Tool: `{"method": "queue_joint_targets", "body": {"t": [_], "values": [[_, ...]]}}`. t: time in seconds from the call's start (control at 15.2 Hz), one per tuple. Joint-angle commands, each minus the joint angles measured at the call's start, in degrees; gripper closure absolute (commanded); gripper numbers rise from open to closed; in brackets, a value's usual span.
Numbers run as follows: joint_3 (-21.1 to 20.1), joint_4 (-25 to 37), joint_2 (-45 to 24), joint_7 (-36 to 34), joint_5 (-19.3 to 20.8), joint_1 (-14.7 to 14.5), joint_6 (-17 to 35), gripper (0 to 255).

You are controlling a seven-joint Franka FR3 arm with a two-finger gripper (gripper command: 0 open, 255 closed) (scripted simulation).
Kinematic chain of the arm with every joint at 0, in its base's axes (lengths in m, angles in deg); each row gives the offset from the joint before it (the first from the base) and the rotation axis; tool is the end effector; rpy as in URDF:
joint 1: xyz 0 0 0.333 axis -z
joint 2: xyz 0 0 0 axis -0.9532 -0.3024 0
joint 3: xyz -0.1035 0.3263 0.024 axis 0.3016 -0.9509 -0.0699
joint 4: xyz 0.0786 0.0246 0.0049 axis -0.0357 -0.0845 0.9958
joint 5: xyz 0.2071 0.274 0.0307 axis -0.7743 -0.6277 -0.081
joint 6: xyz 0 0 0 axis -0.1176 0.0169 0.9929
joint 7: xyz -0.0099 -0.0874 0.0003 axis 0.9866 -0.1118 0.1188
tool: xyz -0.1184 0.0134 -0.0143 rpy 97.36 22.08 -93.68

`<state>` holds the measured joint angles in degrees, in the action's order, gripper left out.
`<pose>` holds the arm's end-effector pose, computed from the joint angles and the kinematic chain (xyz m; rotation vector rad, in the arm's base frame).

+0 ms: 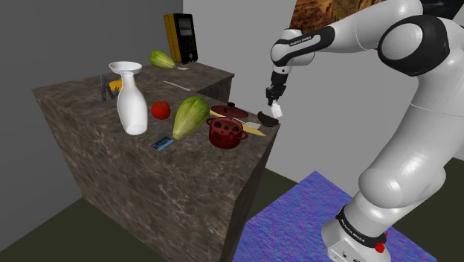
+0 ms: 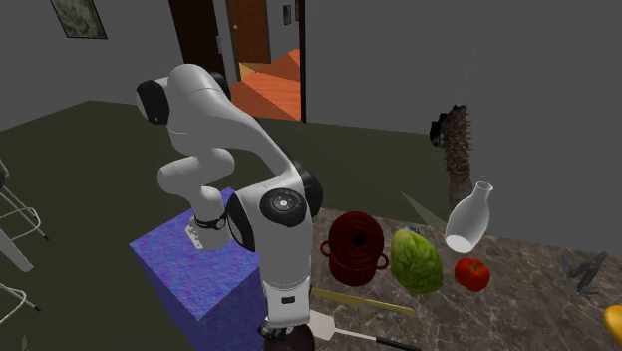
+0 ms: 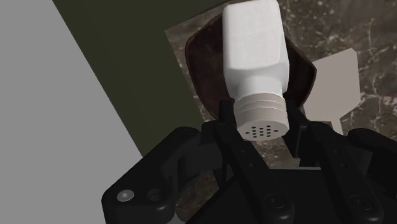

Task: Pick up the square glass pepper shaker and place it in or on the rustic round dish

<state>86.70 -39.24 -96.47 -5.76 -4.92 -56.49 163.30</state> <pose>0.5429 -0.1588 0.4507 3.1032 0.0506 -0.0191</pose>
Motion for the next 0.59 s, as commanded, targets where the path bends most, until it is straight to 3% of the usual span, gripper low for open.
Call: {"method": "queue_joint_targets", "body": {"t": [0.0, 0.26, 0.33, 0.53], "values": [[0.00, -0.07, -0.01, 0.00, 0.00, 0.00, 0.10, 255], [0.00, -0.07, -0.01, 0.00, 0.00, 0.00, 0.09, 255], [0.00, -0.07, -0.01, 0.00, 0.00, 0.00, 0.09, 0], [0.00, -0.07, -0.01, 0.00, 0.00, 0.00, 0.09, 0]]}}
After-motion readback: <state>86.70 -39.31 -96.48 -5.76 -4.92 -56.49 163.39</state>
